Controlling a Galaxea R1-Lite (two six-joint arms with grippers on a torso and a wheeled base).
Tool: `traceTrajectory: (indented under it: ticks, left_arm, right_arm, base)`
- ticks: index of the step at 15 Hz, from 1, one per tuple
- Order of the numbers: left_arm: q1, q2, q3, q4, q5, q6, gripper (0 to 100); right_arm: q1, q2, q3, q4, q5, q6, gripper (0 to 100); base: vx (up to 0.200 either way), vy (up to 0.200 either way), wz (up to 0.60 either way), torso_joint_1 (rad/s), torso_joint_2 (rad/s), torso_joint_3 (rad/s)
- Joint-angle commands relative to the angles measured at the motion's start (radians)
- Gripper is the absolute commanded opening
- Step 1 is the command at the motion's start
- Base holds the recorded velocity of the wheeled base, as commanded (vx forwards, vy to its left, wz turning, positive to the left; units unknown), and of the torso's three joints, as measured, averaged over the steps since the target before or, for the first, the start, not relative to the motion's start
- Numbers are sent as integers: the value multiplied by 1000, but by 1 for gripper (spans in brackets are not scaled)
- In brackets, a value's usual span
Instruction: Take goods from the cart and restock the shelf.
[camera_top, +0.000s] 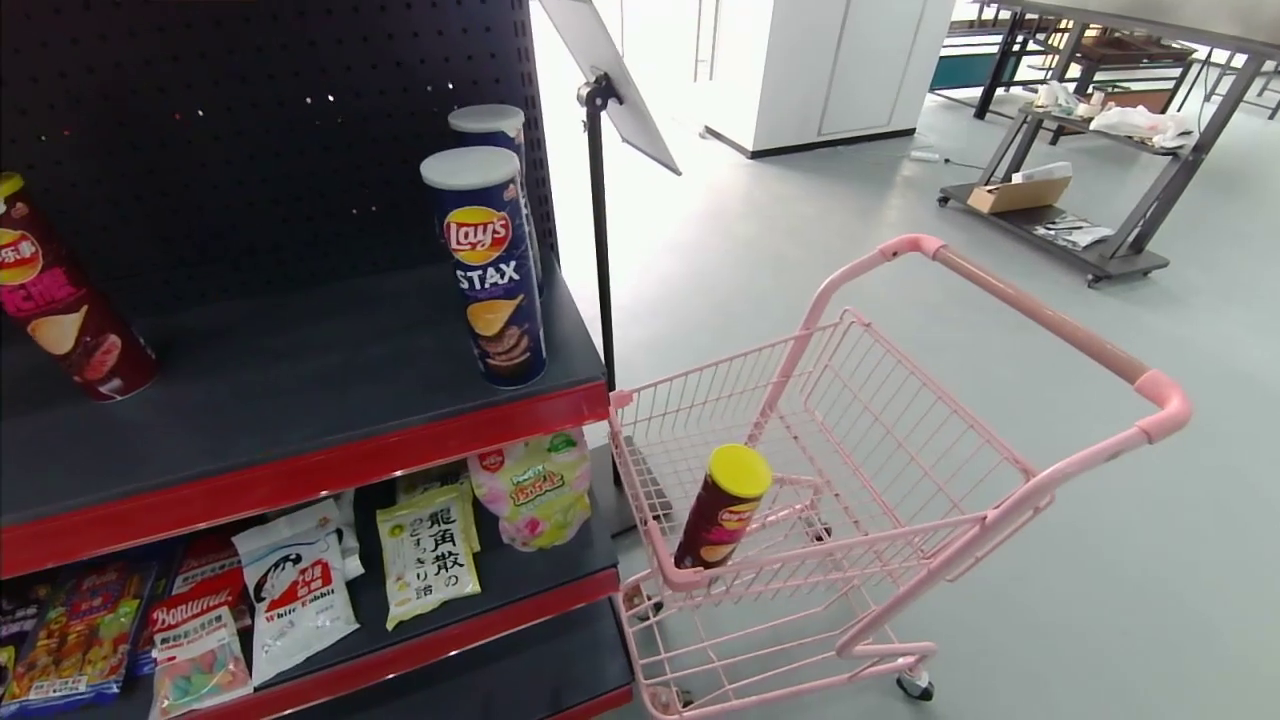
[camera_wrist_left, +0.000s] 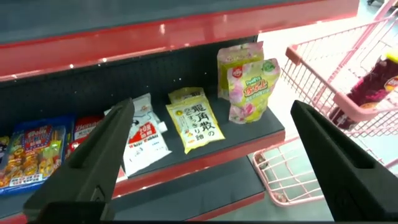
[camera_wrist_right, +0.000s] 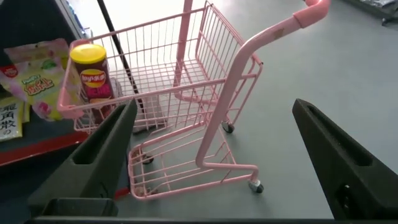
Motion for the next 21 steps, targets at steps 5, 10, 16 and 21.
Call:
traceTrajectory:
  ticks: [5,10,16,21]
  left_arm:
    - [1,1,0,-1,0,0,100]
    - [0,1,0,-1,0,0,100]
    - [1,1,0,-1,0,0,100]
    - [1,1,0,-1,0,0,100]
  right_arm:
    - [0,1,0,-2,-2,5,100]
    - [0,1,0,0,-1,-2,100]
    - [2,1,0,0,5,-23,100]
    - [40,645,-578,-25,150,202,100]
  base:
    - [0,0,0,-146,393,236]
    - [0,0,0,-183,530,347]
    - [0,0,0,-120,408,292]
    - [0,0,0,-9,27,20]
